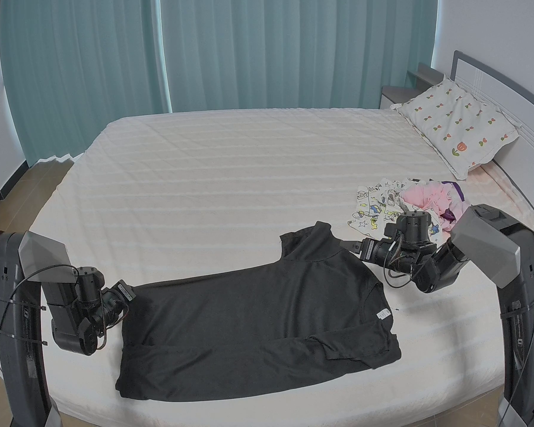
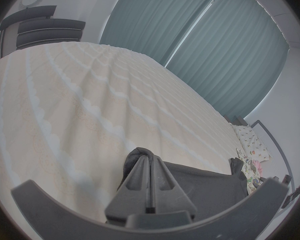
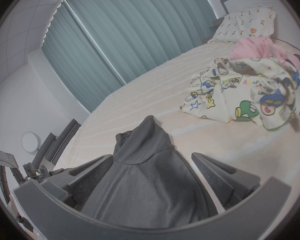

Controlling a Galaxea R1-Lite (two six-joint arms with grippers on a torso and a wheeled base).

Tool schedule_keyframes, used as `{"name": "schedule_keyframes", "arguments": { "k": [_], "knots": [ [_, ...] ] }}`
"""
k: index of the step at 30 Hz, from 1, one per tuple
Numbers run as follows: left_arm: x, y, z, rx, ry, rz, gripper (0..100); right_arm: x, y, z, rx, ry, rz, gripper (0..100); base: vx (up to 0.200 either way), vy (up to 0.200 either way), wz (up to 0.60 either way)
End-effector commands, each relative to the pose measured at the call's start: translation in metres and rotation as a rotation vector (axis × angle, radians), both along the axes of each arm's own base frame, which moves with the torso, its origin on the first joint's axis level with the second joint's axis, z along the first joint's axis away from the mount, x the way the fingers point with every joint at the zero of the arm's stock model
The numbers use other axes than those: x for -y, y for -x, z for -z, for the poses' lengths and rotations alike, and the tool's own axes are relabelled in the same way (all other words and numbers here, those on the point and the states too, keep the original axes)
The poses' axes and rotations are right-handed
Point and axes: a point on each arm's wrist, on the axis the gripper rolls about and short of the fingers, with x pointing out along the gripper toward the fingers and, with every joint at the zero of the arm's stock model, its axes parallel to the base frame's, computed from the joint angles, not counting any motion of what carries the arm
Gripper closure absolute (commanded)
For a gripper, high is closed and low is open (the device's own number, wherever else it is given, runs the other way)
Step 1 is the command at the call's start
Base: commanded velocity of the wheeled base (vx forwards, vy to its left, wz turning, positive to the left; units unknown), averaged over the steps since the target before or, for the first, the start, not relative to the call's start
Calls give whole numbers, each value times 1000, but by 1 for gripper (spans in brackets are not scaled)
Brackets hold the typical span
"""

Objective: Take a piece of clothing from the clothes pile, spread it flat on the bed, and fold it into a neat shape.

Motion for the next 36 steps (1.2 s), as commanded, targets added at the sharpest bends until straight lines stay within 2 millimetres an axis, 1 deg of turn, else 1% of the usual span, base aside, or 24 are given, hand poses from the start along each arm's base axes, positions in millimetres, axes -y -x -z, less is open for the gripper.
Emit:
{"name": "schedule_keyframes", "arguments": {
  "k": [1,5,7,8,11,16,17,22,25,29,31,32,33,34,36],
  "knots": [
    [1,7,0,-10,8,-4,100,-13,-21,27,-31,24,-10,0,0,0,0],
    [1,7,0,-10,8,-4,100,-18,-31,32,-36,37,13,0,0,0,0],
    [1,7,0,-10,8,-4,100,-18,-31,32,-36,37,13,0,0,0,0],
    [1,8,1,-11,11,-5,100,-23,-38,36,-23,36,21,0,0,0,0],
    [1,8,1,-13,11,-5,100,-28,-42,42,-29,40,26,0,0,0,0],
    [1,8,1,-14,11,-5,100,-34,-49,42,-18,12,47,0,0,0,0],
    [1,8,1,-14,11,-5,100,-34,-49,42,-20,11,47,100,0,0,0],
    [1,8,2,-16,11,-5,100,-34,-48,44,-40,4,53,100,0,0,0],
    [0,8,2,-14,9,-9,100,-29,-50,43,-42,-6,68,100,0,0,0],
    [0,6,0,-7,5,-13,100,-21,-52,35,-26,-9,118,100,0,0,0],
    [0,6,-3,10,2,-13,100,-18,-51,27,-20,-11,136,100,0,0,0],
    [0,6,-3,11,1,-15,100,-18,-51,27,-21,-11,136,100,0,0,0],
    [0,5,-8,40,-2,-16,100,-13,-49,22,-22,-17,148,100,0,0,0],
    [0,5,-8,43,-2,-16,100,-13,-49,21,-22,-17,148,100,0,0,0],
    [-2,3,-13,84,-12,-30,100,-11,-47,11,-2,-23,151,100,0,0,0]
  ]
}}
